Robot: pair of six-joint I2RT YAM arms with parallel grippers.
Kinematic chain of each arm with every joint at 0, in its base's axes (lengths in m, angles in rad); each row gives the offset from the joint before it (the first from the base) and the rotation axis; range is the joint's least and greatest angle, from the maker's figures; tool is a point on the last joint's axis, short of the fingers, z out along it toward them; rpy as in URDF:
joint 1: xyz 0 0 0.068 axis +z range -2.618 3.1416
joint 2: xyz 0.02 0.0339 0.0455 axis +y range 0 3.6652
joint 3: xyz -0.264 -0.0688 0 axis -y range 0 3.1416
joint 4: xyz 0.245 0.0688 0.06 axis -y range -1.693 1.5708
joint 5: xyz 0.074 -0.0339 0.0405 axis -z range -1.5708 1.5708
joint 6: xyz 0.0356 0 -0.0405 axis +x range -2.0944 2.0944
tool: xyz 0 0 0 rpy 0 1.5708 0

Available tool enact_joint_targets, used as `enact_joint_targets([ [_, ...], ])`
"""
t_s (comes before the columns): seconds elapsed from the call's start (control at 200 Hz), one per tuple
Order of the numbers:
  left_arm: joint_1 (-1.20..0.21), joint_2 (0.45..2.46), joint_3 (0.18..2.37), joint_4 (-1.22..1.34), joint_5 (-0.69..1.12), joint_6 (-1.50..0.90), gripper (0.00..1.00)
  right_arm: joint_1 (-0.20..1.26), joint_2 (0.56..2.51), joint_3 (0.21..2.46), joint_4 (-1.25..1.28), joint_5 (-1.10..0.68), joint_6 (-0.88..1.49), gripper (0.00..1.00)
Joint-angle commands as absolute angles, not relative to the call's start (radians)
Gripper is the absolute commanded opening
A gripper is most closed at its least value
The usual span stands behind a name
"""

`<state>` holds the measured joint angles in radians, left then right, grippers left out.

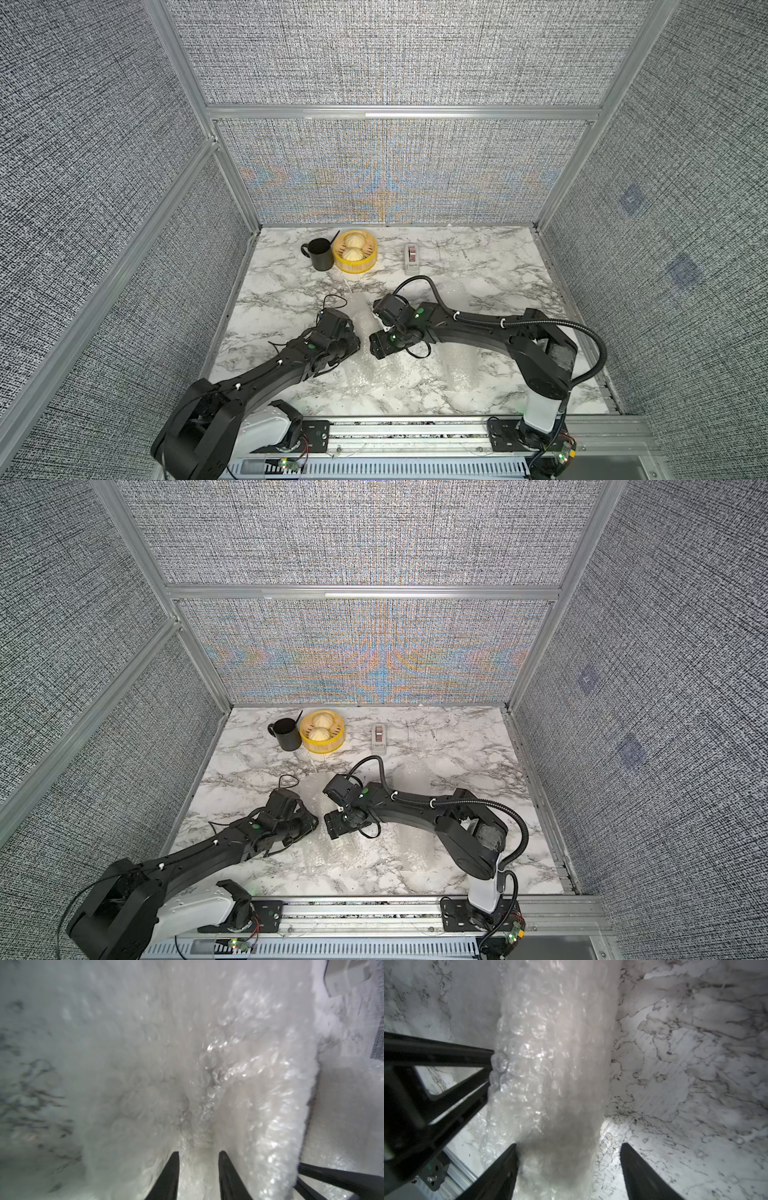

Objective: Wrap vases in bubble wrap
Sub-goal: Wrap the vase in bubble wrap.

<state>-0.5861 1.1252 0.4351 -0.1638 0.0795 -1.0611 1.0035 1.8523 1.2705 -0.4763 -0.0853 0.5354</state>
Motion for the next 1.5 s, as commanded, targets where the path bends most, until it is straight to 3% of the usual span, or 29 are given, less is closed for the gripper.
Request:
enact_joint_targets([
  [0.0, -0.580, 1.066, 0.436, -0.227, 0.045, -1.052, 0.39, 1.011, 1.865, 1.265, -0.547, -0.005, 0.518, 0.76],
  [0.225, -0.580, 1.122, 0.511, -0.181, 0.125, -1.039, 0.59, 1.029, 1.869, 1.263, -0.513, 0.000, 0.516, 0.75],
  [0.42, -0.580, 1.240, 0.560, -0.133, 0.170, -1.010, 0.65, 1.030, 1.858, 1.243, -0.477, -0.010, 0.518, 0.75],
  [0.53, -0.580, 1.270, 0.552, -0.171, 0.147, -1.006, 0.65, 1.031, 1.842, 1.238, -0.466, -0.012, 0.520, 0.75],
  [0.791, -0.575, 1.255, 0.462, -0.181, 0.124, -1.016, 0.47, 1.010, 1.775, 1.247, -0.437, -0.181, 0.517, 0.84],
  [0.916, -0.565, 1.240, 0.448, -0.214, 0.110, -1.006, 0.45, 0.989, 1.774, 1.259, -0.456, -0.196, 0.536, 0.83],
  [1.346, -0.540, 1.150, 0.419, -0.222, 0.108, -1.012, 0.43, 1.002, 1.901, 1.345, -0.525, -0.137, 0.494, 0.57],
  [1.496, -0.529, 1.086, 0.419, -0.247, 0.121, -1.012, 0.46, 1.013, 1.927, 1.351, -0.535, -0.131, 0.487, 0.54],
])
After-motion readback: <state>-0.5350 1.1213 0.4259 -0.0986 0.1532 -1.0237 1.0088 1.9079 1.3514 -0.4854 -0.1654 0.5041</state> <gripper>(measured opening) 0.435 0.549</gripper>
